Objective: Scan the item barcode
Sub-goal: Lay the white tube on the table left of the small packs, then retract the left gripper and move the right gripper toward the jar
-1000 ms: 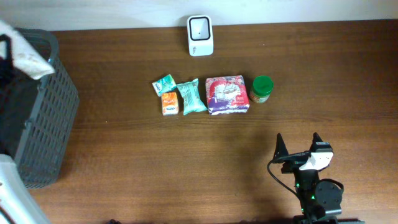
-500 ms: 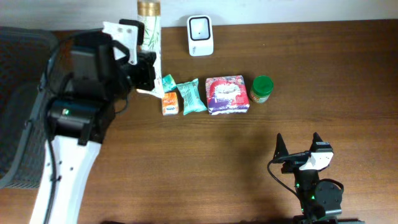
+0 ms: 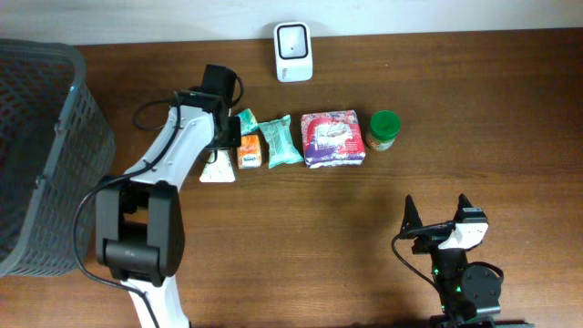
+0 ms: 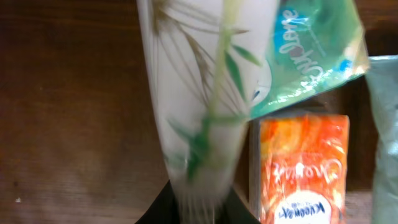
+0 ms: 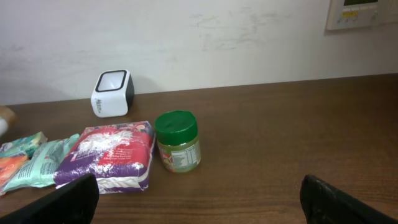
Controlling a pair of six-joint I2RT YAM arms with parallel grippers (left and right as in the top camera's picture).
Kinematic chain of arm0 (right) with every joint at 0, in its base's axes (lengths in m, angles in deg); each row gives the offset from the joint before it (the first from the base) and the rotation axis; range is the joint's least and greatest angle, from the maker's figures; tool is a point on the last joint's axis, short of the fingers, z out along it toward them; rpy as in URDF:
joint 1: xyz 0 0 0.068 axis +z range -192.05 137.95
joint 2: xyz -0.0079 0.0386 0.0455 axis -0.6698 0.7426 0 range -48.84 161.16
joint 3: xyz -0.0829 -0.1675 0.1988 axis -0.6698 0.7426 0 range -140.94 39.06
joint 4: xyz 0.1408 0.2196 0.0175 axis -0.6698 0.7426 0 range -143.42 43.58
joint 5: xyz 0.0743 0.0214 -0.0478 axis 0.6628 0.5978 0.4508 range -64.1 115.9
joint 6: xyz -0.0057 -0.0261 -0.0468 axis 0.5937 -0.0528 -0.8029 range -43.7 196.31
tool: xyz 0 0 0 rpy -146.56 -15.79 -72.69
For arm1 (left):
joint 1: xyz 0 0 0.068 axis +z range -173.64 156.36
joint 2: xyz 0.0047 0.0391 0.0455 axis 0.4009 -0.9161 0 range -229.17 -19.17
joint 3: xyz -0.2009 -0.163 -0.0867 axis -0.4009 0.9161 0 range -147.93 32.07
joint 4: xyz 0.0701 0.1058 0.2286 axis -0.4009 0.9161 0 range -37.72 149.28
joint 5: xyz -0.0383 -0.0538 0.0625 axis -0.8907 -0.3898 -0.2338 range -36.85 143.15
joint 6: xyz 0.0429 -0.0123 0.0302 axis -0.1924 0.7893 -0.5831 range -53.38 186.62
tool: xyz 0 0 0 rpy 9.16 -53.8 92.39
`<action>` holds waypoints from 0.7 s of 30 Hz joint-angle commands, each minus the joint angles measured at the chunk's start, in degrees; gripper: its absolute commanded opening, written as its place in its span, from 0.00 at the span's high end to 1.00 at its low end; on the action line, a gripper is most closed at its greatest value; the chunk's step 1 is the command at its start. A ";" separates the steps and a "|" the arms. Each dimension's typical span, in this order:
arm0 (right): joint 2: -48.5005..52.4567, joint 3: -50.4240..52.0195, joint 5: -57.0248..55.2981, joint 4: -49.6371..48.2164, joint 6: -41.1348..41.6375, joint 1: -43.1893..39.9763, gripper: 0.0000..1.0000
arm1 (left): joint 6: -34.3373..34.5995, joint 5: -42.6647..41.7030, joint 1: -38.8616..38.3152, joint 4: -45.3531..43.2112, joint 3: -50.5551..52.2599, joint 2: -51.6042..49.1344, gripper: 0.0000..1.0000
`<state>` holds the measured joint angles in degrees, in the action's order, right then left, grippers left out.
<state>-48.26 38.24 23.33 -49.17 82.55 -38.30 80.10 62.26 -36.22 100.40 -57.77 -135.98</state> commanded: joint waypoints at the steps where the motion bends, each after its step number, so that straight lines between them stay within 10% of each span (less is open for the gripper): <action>1: -0.37 0.50 -0.70 0.17 0.17 0.26 0.01 | 1.46 1.27 0.37 -2.25 -1.03 -0.81 0.42; 6: -0.37 0.50 -0.70 0.17 0.15 0.26 0.01 | 1.49 1.20 0.37 5.27 -12.22 3.67 0.00; 21: -0.37 0.50 -0.70 0.17 0.17 0.26 0.01 | 9.70 1.03 10.14 29.99 -15.58 30.80 0.01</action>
<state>-48.26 38.22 23.33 -49.17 82.52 -38.30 87.77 63.04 -26.49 128.42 -73.00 -106.04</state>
